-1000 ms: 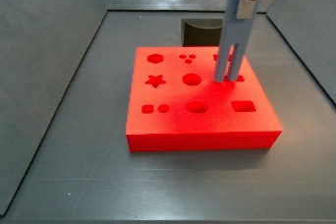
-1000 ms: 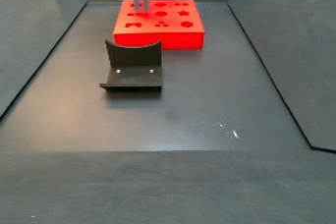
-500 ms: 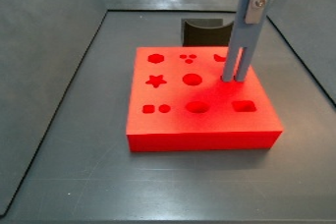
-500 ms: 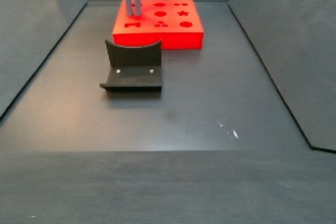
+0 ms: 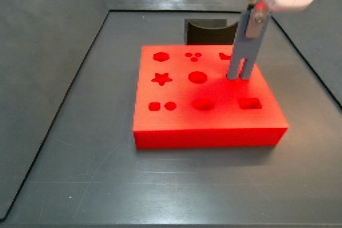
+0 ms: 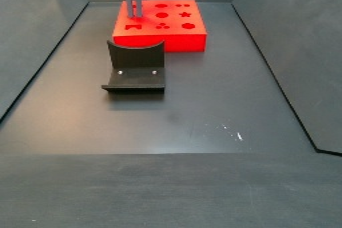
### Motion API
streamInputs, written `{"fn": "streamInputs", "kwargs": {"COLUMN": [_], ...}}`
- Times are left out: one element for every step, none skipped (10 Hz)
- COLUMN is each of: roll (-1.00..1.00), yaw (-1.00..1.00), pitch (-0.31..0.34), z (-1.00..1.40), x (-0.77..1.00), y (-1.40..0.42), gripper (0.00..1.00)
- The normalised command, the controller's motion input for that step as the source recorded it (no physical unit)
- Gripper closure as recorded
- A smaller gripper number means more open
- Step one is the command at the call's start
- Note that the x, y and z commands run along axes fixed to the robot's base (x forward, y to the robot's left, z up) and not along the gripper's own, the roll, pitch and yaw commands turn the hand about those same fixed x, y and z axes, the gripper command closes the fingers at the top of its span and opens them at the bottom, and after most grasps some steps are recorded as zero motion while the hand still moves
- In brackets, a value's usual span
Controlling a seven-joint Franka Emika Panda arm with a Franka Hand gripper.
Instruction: Insert the double-square object.
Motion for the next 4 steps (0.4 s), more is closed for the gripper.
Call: {"fn": "streamInputs", "kwargs": {"roll": [-0.04, -0.02, -0.01, 0.0], "yaw": [-0.5, -0.18, 0.0, 0.0], "pitch": [-0.007, -0.01, -0.037, -0.013], "z": [-0.37, -0.16, 0.0, 0.0], "x": [0.05, 0.0, 0.0, 0.0], "y": [0.25, 0.06, 0.0, 0.0], "gripper": [1.0, 1.0, 1.0, 1.0]}}
